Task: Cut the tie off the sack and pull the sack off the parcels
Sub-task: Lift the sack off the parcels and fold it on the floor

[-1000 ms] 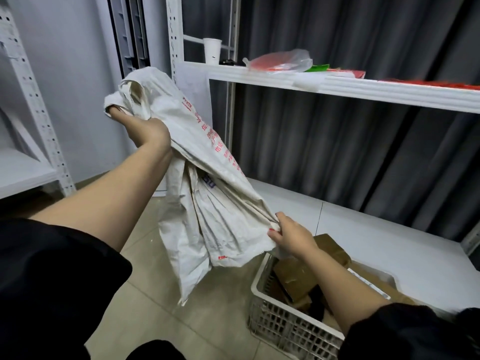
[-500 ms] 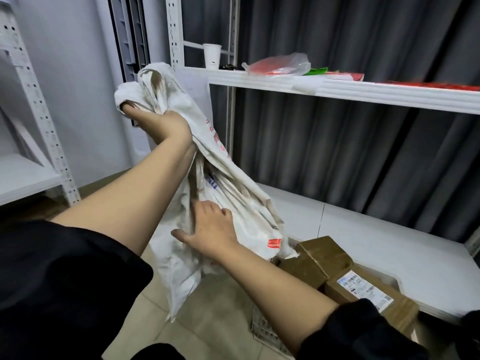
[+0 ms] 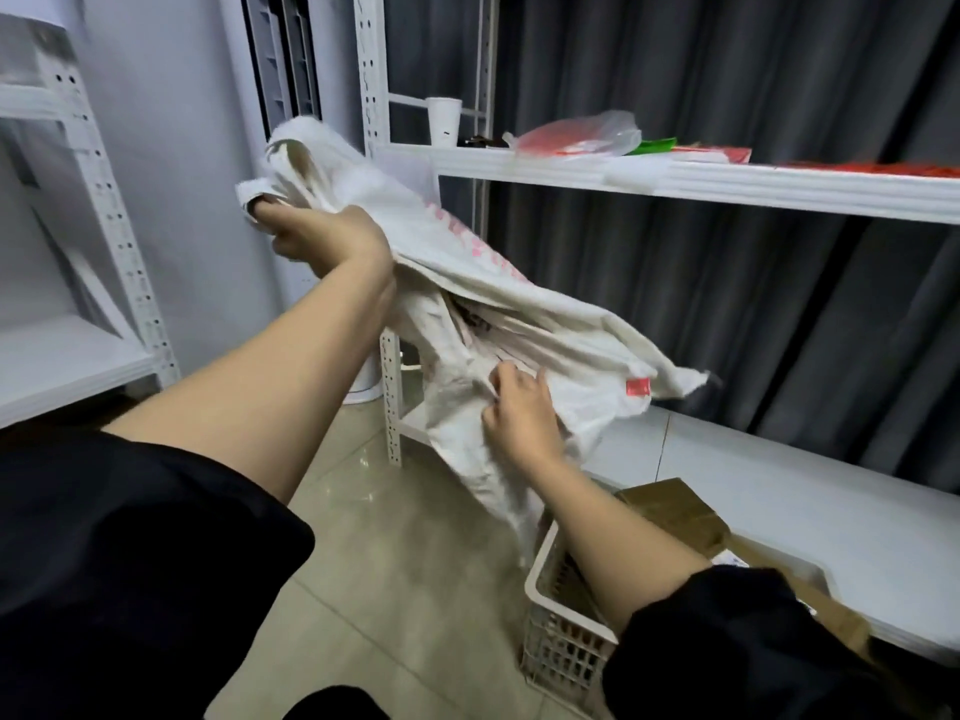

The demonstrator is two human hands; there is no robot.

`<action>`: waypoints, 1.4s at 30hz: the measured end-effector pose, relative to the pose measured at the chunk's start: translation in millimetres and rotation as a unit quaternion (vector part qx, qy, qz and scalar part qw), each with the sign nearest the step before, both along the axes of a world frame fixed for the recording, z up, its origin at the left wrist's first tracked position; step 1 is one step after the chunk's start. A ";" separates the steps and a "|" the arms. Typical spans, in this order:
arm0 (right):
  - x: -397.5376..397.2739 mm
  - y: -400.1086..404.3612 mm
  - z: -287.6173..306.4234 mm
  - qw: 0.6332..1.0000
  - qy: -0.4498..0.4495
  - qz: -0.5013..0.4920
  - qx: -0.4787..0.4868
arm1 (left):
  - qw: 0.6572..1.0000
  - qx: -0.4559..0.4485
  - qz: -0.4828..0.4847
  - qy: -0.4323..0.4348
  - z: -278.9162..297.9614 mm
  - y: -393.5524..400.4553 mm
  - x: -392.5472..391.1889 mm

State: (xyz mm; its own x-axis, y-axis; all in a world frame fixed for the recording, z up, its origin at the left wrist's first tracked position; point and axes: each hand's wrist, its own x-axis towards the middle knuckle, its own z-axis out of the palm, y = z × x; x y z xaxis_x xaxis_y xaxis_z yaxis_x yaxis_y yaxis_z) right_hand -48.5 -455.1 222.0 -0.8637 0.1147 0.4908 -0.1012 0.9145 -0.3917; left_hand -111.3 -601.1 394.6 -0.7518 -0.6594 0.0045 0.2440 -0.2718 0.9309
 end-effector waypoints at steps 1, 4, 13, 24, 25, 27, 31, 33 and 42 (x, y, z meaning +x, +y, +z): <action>3.6 12.0 3.5 0.999 -0.003 0.016 -0.028 | 0.999 -0.019 0.014 -0.021 -2.2 -5.8 -5.1; 10.3 42.5 13.5 0.995 -0.044 0.019 -0.092 | 0.988 -0.115 0.041 -0.098 -25.7 -19.2 -13.6; 38.8 60.0 3.1 0.996 0.078 0.042 0.012 | 0.973 -0.170 0.081 -0.130 -59.1 -19.2 -25.0; 43.0 55.7 -13.5 0.962 0.089 0.038 0.257 | 0.966 -0.183 0.085 -0.161 -63.9 -17.1 -28.5; 42.4 55.9 -14.3 0.957 0.102 0.050 0.269 | 0.966 -0.187 0.085 -0.159 -63.5 -17.0 -28.4; 42.2 59.6 -16.3 0.957 0.111 0.069 0.261 | 0.964 -0.197 0.089 -0.153 -63.9 -19.7 -29.4; 42.9 62.9 -4.7 0.965 0.142 0.056 0.213 | 0.960 -0.210 0.103 -0.157 -69.5 -26.5 -31.3; 41.1 64.0 4.3 0.961 0.176 0.016 0.214 | 0.959 -0.216 0.097 -0.153 -73.1 -26.4 -30.4; 35.4 75.0 50.8 0.991 -0.009 -0.102 -0.090 | 0.953 -0.277 0.065 -0.106 -76.8 -10.3 -18.3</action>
